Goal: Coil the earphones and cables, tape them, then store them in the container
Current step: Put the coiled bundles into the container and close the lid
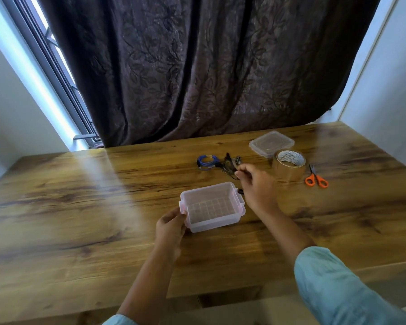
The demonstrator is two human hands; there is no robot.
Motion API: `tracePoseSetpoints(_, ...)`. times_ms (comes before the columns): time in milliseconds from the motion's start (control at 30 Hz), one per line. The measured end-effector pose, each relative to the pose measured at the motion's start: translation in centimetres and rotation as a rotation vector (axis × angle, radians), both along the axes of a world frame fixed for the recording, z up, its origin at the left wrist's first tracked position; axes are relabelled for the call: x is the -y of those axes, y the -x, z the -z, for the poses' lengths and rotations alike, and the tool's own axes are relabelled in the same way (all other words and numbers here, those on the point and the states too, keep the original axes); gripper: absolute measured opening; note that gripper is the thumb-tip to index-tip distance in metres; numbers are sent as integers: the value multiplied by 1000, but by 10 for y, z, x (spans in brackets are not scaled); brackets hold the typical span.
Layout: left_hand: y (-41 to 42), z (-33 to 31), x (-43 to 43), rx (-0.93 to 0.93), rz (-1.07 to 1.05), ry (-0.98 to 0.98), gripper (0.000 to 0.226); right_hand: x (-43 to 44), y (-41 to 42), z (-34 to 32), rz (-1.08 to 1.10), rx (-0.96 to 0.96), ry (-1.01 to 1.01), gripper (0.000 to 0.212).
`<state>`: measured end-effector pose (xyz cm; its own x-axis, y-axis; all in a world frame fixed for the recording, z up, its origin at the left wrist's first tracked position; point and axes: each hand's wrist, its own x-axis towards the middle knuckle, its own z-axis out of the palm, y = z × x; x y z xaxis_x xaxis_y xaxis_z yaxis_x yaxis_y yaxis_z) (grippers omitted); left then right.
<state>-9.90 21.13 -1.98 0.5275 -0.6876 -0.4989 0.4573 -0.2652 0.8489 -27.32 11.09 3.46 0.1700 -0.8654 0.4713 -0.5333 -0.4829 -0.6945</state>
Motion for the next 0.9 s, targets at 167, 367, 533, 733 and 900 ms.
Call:
tracePoseSetpoints(167,-1,-7,3,-44,21,10,11,-12,-20,7,-256,-316,9,18)
tracePoseSetpoints(367,-3,-13,6,-85,26,10,11,-12,-24,31,-389,-579,-202,21)
tracePoseSetpoints(533,-4,-11,8,-92,38,19,13,-6,-38,29,-418,-676,-258,22)
tracePoseSetpoints(733,-6,-12,7,-95,65,31,17,0,-52,27,-515,-697,-340,22)
tracePoseSetpoints(900,-7,-7,11,29,45,-17,22,6,-43,23,-471,-531,-275,20)
